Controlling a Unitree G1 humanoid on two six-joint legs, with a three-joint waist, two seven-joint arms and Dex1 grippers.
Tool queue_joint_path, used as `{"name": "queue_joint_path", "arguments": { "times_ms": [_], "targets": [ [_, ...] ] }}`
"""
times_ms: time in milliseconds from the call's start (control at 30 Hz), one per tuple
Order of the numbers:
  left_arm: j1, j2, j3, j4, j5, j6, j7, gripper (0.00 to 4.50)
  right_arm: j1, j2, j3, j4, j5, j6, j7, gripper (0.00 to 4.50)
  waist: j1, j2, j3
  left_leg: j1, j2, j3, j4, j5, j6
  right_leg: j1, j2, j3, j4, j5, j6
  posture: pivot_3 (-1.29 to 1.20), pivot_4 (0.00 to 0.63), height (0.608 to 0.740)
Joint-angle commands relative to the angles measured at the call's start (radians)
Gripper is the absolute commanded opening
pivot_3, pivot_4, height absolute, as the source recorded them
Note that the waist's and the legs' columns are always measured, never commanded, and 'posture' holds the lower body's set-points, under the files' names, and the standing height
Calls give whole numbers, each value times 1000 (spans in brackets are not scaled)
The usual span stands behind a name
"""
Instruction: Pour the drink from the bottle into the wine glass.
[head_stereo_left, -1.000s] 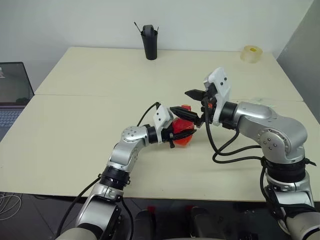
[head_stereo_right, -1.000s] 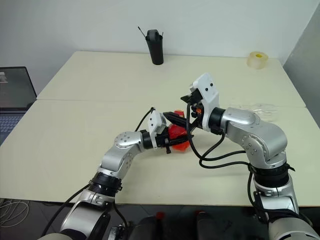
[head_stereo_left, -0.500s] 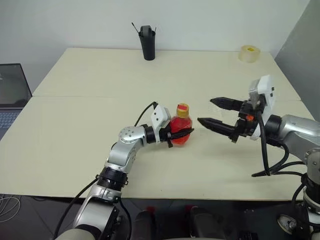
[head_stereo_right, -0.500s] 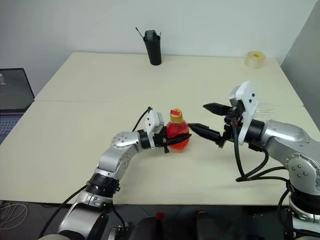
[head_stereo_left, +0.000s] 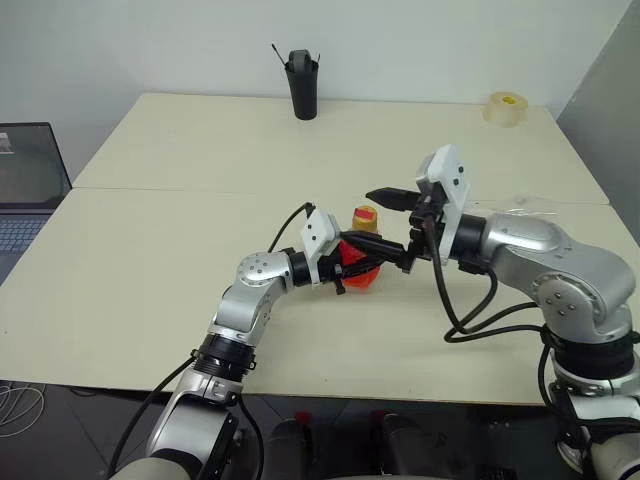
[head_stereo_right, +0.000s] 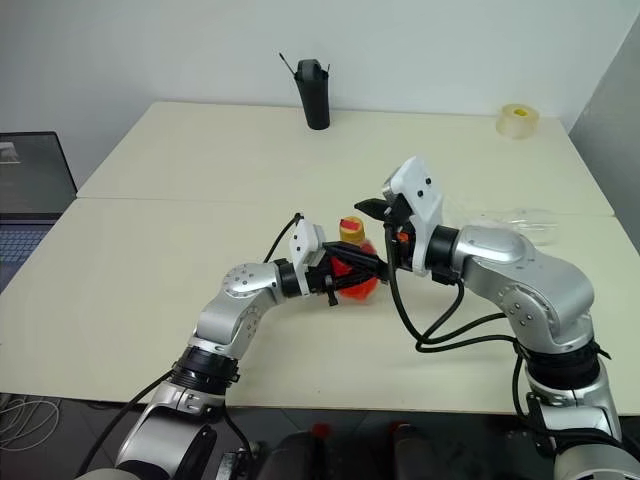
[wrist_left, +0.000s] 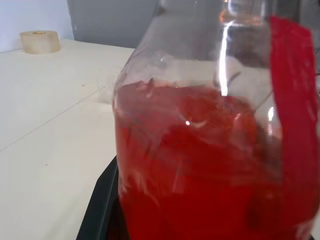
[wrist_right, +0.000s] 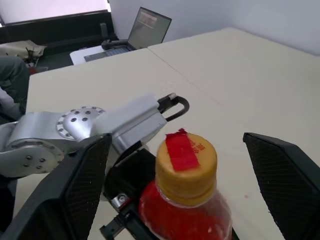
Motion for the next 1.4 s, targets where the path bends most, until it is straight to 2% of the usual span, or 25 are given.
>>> {"name": "queue_joint_path", "arguments": {
  "times_ms": [33,300,500,633,833,1000,1267,1400],
  "targets": [
    [-9,-9,15,-55,-22,-16,1,1531,-39,25,-1,26,-36,-54,2,4500,0,0,0,0,0,0,0,0,0,0,0,0,0,0,0,0,150,740],
    [2,-5,16,-72,-22,-12,4,1531,-71,80,10,125,-103,-107,15,4500,-1,0,0,0,0,0,0,0,0,0,0,0,0,0,0,0,150,740],
    [7,-2,16,-86,-25,-3,8,1531,-60,71,-16,143,-125,-114,27,4500,-1,0,0,0,0,0,0,0,0,0,-1,0,0,0,0,0,150,740],
    [7,-2,14,-88,-24,0,7,1531,-20,21,-65,101,-109,-89,37,4500,-1,0,0,0,0,0,0,0,0,0,-1,0,0,0,0,0,150,740],
    [-3,-4,10,-73,-24,-4,3,1530,84,-112,-157,-26,-9,-10,89,4500,1,0,0,-1,0,0,0,0,0,0,-1,0,0,0,0,0,150,740],
    [-12,-11,7,-57,-21,-9,-5,1530,118,-165,-173,-96,78,41,125,4500,-5,0,0,0,0,1,0,0,0,0,0,1,0,0,0,0,150,740],
    [-23,-13,11,-42,-17,-15,-15,1530,80,-104,-146,-127,122,52,77,4500,-3,0,0,0,0,0,0,0,0,0,2,1,0,0,0,0,150,740],
    [-19,-10,11,-49,-17,-12,-14,1530,29,-51,-110,-100,80,51,11,4500,-3,0,0,0,0,0,0,0,0,0,1,1,0,0,0,0,150,740]
  ]
}}
